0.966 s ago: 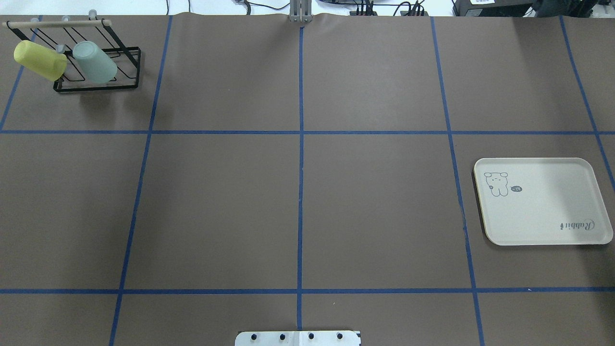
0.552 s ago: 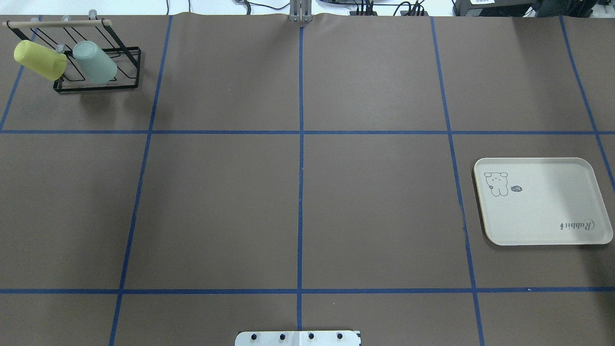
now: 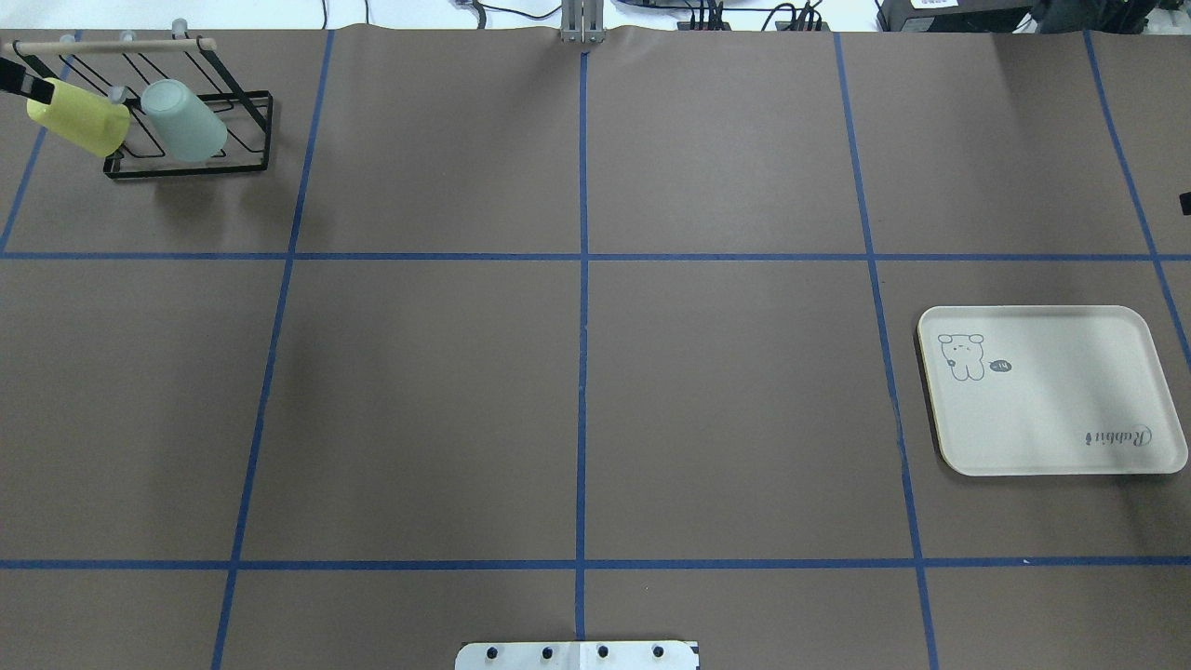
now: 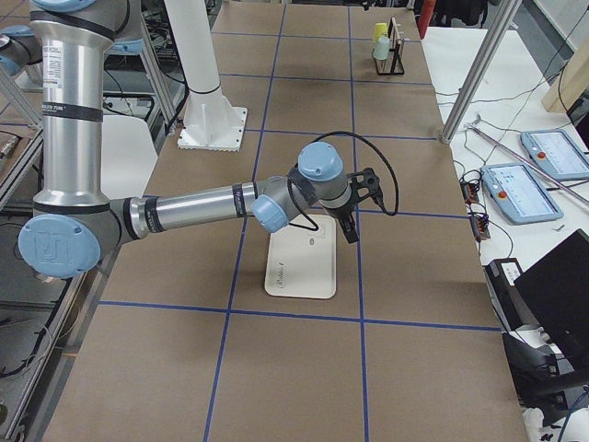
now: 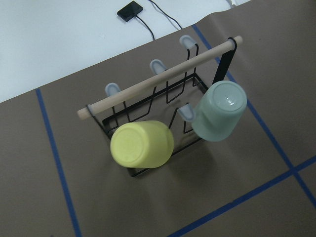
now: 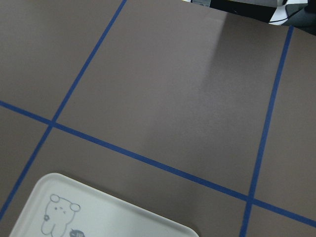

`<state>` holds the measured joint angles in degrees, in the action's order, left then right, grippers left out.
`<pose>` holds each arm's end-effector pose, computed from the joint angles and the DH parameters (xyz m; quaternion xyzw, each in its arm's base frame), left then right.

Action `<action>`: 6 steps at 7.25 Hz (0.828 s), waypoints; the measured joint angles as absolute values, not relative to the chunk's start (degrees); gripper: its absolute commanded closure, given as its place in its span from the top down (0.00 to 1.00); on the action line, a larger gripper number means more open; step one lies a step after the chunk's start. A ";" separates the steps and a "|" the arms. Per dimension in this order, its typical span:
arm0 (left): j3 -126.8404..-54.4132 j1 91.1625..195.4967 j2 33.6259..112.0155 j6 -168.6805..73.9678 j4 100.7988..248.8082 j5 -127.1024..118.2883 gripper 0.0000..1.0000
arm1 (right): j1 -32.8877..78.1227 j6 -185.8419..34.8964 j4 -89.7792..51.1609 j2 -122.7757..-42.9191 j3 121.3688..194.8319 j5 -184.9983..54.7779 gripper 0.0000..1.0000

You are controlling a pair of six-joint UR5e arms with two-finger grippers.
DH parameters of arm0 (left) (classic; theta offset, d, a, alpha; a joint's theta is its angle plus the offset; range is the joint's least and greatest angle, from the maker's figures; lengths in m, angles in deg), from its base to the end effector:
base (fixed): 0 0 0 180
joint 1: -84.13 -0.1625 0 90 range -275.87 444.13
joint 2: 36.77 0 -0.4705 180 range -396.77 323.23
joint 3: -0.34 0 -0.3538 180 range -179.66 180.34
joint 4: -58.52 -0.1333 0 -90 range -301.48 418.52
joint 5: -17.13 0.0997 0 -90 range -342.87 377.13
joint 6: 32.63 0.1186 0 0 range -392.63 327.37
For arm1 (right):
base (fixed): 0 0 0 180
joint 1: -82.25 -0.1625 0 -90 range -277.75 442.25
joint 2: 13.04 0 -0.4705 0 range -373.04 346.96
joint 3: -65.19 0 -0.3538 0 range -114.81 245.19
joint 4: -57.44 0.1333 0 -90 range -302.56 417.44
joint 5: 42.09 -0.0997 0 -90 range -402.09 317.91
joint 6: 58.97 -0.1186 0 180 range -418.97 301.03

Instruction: Left arm grabs green cup and hands to right arm on tray

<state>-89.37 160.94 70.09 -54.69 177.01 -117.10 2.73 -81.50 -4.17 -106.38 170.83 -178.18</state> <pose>0.0891 -0.6017 0.5013 0.2330 0.4389 0.0776 0.8643 -0.0343 -0.4487 0.5542 0.2025 -0.4428 -0.0448 0.8723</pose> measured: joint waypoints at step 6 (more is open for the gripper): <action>-75.85 152.14 80.88 -59.19 177.35 -106.56 1.00 | 7.31 -88.65 -3.95 -103.07 170.92 -176.30 1.00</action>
